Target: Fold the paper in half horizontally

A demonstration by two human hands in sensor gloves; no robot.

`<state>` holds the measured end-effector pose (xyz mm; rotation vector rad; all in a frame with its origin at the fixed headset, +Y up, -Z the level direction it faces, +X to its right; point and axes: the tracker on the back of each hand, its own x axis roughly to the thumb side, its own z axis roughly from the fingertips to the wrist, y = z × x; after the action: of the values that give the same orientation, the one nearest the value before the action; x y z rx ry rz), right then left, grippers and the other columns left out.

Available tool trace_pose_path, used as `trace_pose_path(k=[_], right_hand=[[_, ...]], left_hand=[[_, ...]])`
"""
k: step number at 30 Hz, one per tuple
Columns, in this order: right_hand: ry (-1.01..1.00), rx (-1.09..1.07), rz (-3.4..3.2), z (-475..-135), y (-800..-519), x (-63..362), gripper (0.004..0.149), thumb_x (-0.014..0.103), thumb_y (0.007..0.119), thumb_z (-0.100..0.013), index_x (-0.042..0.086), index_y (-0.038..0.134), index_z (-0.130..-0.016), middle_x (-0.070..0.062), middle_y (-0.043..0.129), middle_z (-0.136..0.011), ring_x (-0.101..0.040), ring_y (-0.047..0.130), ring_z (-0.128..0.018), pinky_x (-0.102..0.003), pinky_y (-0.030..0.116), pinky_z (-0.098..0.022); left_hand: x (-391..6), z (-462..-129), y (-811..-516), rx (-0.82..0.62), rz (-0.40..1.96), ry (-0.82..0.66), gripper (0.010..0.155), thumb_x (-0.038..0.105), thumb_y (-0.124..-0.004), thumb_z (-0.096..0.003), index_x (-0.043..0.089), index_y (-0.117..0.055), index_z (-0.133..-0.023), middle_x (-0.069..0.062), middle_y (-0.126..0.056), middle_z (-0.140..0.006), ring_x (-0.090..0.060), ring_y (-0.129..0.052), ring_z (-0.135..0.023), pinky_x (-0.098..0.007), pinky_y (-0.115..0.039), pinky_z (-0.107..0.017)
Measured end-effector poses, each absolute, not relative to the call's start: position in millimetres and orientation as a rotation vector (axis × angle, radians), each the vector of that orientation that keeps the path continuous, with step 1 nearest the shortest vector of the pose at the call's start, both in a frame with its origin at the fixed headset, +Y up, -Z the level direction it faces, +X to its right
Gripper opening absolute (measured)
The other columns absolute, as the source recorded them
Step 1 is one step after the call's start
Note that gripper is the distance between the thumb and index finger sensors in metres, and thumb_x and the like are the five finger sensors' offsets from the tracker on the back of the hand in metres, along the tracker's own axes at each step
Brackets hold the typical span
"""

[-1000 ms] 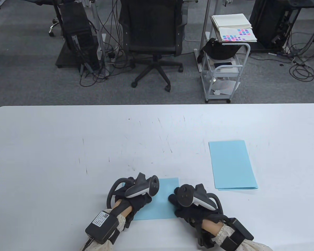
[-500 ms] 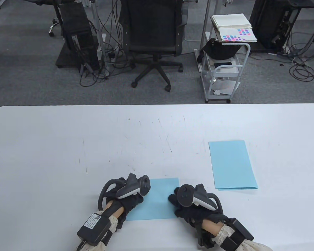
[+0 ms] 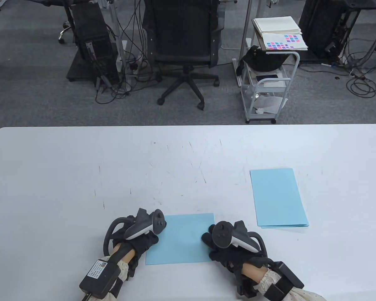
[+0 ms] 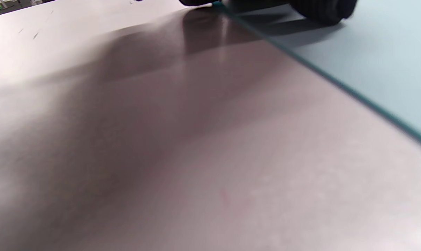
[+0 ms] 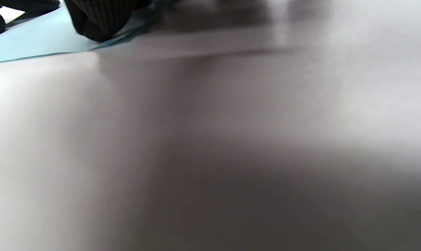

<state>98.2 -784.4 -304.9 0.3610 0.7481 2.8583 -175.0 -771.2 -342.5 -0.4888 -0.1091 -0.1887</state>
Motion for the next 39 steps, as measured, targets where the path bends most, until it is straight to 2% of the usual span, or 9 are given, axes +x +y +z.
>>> trace_pose_path(k=[9, 16, 24, 32, 39], right_hand=[[0.748, 0.361, 2.858, -305, -784, 98, 0.063, 0.043, 0.068, -0.049, 0.046, 0.037, -0.103, 0.018, 0.020, -0.116, -0.030, 0.007, -0.108, -0.065, 0.009, -0.073], [0.748, 0.361, 2.858, -305, -784, 98, 0.063, 0.043, 0.069, -0.049, 0.046, 0.037, -0.103, 0.018, 0.020, -0.117, -0.030, 0.008, -0.108, -0.065, 0.009, -0.073], [0.744, 0.359, 2.857, -305, -784, 98, 0.063, 0.043, 0.069, -0.049, 0.046, 0.037, -0.103, 0.018, 0.020, -0.116, -0.030, 0.008, -0.108, -0.065, 0.009, -0.073], [0.745, 0.357, 2.856, -305, -784, 98, 0.063, 0.043, 0.069, -0.049, 0.046, 0.038, -0.103, 0.017, 0.020, -0.116, -0.030, 0.008, -0.108, -0.065, 0.009, -0.073], [0.737, 0.362, 2.849, -308, -778, 97, 0.062, 0.043, 0.070, -0.049, 0.043, 0.043, -0.105, 0.015, 0.026, -0.118, -0.032, 0.009, -0.108, -0.065, 0.009, -0.072]], left_hand=[[-201, -340, -773, -0.504, -0.151, -0.043, 0.060, 0.054, -0.068, -0.0412, 0.065, -0.042, -0.095, 0.039, -0.035, -0.112, -0.001, -0.041, -0.114, -0.043, -0.042, -0.089], [-204, -337, -770, -0.481, -0.121, -0.020, 0.060, 0.055, -0.068, -0.0409, 0.063, -0.046, -0.096, 0.036, -0.038, -0.114, -0.003, -0.043, -0.114, -0.044, -0.042, -0.089], [-204, -323, -746, -0.300, -0.038, -0.004, 0.064, 0.059, -0.066, -0.0390, 0.063, -0.042, -0.098, 0.033, -0.034, -0.116, -0.007, -0.038, -0.116, -0.046, -0.040, -0.089], [-204, -308, -727, -0.076, 0.010, 0.013, 0.076, 0.066, -0.063, -0.0355, 0.063, -0.025, -0.100, 0.027, -0.016, -0.119, -0.016, -0.015, -0.117, -0.055, -0.027, -0.089], [-206, -300, -728, -0.080, 0.027, -0.013, 0.078, 0.069, -0.062, -0.0333, 0.064, -0.023, -0.100, 0.026, -0.012, -0.119, -0.016, -0.010, -0.116, -0.057, -0.022, -0.088]])
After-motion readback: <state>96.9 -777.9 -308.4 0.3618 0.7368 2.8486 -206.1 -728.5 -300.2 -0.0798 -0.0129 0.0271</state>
